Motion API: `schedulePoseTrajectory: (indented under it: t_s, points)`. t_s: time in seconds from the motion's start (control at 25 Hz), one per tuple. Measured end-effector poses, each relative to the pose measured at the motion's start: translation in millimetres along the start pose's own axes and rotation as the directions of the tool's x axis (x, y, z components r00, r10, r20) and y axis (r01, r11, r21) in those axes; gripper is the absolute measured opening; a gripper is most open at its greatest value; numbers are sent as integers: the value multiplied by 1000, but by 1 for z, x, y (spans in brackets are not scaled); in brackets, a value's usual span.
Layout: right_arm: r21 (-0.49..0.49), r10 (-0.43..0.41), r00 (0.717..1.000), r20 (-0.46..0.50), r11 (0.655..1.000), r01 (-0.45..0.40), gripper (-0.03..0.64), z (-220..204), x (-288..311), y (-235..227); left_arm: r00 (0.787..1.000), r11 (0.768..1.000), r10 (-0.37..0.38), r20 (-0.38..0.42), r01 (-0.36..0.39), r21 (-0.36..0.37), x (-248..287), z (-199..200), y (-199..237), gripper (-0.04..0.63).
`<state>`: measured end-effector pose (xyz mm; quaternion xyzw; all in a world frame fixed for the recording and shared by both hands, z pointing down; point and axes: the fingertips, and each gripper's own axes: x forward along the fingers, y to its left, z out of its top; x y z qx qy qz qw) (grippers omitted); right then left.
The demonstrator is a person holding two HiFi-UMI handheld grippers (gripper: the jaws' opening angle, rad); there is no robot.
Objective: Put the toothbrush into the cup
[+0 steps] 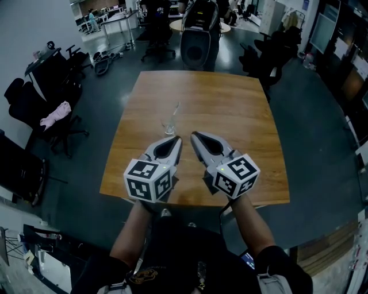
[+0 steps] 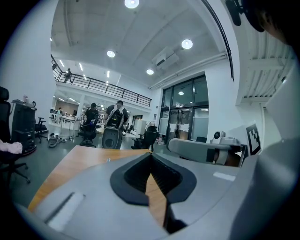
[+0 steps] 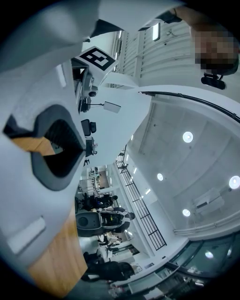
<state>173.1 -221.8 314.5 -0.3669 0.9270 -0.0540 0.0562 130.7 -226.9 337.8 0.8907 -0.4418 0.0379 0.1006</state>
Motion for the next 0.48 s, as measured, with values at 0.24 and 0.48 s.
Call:
schedulePoseTrajectory:
  t_s: [0.24,0.48]
  points:
    - [5,1,1000,-6,1000,-1,3,-4,4,2,1000,1000,0,-6,0,-4,-2,-3,3,8]
    - [11,0,1000,-7,1000,0,3,-4,6,0,1000,1000,2,-11,-2,-6,1,-4,4,8]
